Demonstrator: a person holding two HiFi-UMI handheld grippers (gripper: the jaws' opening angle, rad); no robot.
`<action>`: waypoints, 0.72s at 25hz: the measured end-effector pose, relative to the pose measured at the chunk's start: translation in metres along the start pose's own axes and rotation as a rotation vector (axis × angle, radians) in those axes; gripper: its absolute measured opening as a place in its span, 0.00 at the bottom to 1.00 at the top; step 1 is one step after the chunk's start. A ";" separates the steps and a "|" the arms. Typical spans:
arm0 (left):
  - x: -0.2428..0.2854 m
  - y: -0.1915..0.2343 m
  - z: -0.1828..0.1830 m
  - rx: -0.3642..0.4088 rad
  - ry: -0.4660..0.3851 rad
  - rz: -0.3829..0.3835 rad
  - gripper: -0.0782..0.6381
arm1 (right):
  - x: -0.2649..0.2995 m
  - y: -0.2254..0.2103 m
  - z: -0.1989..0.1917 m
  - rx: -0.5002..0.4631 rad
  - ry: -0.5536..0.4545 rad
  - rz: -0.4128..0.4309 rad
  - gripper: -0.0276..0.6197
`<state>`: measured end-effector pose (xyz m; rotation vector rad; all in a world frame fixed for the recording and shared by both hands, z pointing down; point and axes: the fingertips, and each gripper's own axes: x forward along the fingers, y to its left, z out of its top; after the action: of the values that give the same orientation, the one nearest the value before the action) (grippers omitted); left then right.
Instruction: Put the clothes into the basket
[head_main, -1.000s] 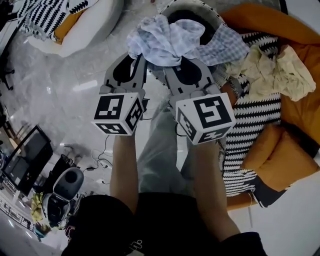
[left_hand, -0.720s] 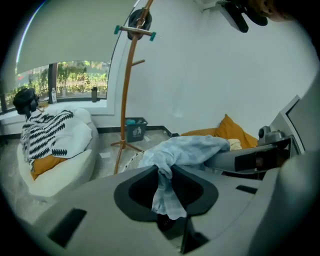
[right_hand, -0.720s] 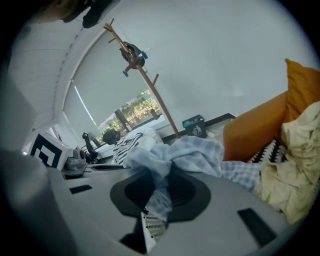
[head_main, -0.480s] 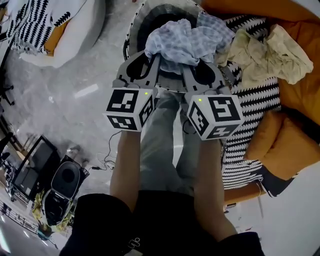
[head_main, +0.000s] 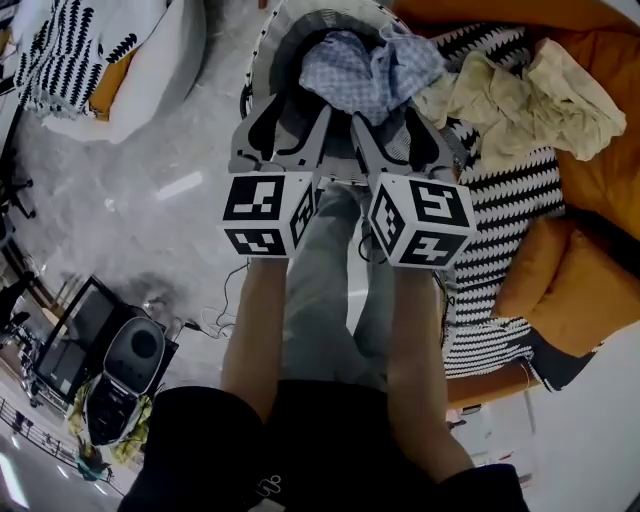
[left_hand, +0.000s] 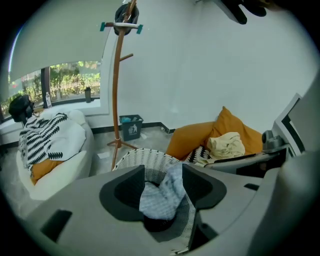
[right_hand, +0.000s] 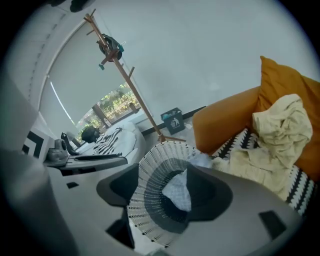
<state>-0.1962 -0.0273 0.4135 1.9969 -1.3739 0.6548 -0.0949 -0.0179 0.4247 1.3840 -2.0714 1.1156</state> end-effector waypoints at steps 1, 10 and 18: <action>0.002 -0.004 0.000 0.000 0.004 -0.010 0.41 | -0.001 -0.004 0.000 0.006 -0.001 -0.009 0.47; 0.028 -0.055 -0.003 0.038 0.049 -0.108 0.41 | -0.023 -0.054 -0.003 0.085 -0.027 -0.083 0.47; 0.070 -0.133 -0.012 0.115 0.126 -0.220 0.41 | -0.057 -0.139 -0.009 0.206 -0.075 -0.195 0.47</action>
<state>-0.0483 -0.0272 0.4427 2.1192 -1.0460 0.7579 0.0539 -0.0037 0.4446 1.7092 -1.8629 1.2372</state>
